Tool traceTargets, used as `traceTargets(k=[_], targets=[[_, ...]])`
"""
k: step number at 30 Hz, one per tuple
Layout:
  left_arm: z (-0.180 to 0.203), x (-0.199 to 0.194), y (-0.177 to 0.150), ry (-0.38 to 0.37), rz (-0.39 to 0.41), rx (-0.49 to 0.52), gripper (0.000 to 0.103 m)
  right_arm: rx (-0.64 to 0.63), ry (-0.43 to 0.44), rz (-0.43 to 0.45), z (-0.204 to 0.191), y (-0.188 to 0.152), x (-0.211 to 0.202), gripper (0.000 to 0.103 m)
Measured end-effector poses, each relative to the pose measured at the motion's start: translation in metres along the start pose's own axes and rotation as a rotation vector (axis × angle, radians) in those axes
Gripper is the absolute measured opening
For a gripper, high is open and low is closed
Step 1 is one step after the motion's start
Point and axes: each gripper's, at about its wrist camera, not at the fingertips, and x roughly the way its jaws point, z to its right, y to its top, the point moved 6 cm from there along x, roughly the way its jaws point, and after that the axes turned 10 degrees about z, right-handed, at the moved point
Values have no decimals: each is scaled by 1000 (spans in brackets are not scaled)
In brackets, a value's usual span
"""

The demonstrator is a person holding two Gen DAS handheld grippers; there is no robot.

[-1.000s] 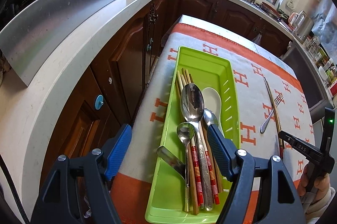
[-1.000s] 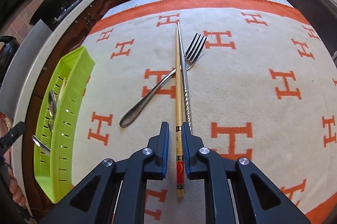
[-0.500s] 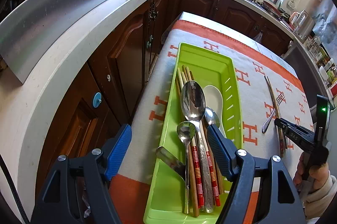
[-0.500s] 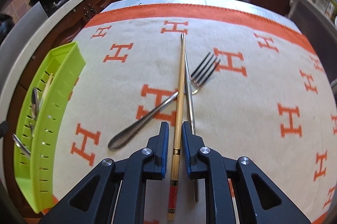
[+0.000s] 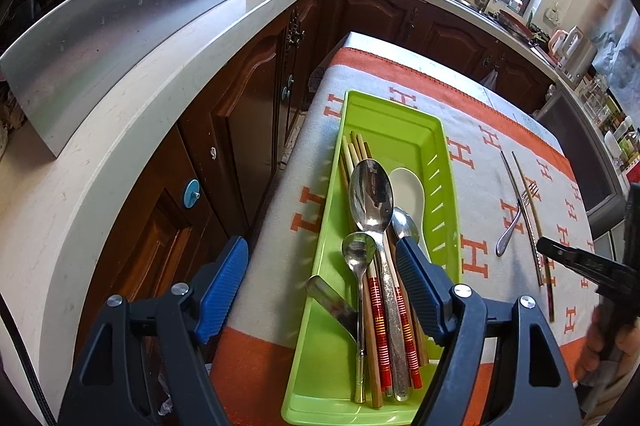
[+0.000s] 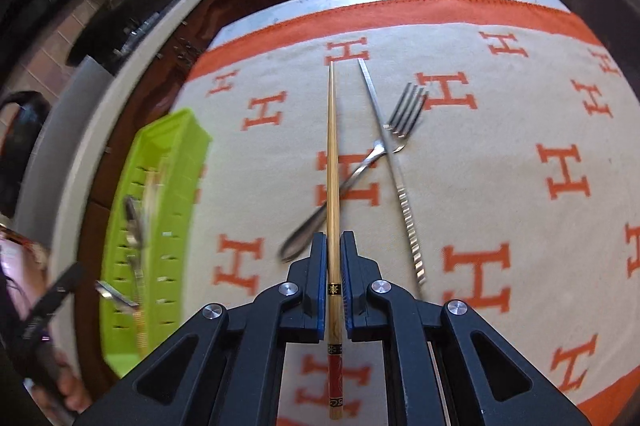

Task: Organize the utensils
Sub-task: 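Lift the wooden chopstick with the right tool, lower it into the tray, open, then move both open tools back over the fork and steel chopstick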

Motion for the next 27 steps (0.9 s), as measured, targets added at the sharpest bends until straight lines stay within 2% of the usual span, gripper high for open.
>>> traceTargets(k=[3,7,9,12,16,22,23,26,27], targets=[[-5,-5,0,4,12,-6,75,23,96,-19,-26,-2,-18,6],[-15,-9,2,35,5,-10,87,-9,202,-49,-77,-7,-37,6],[-21,-9,1,61,-4,-9,87,-33,231,-68,-99,-11,-39,6],[-32,-9,-1,110,-18,-2,87,-61,243,-103,-133,-18,-30,6],[-39,-11,-3,129,-18,6,87,-76,239,-142,-162,-28,-10,6],[-38,-12,-3,141,-13,37,87,-40,206,-183,-169,-39,19,7],[-37,-12,-4,140,-16,39,87,-41,204,-191,-168,-40,24,8],[-36,-9,-7,133,-30,45,87,-31,221,-203,-169,-44,26,22],[-36,-8,-8,133,-35,45,87,-35,225,-198,-169,-44,26,23]])
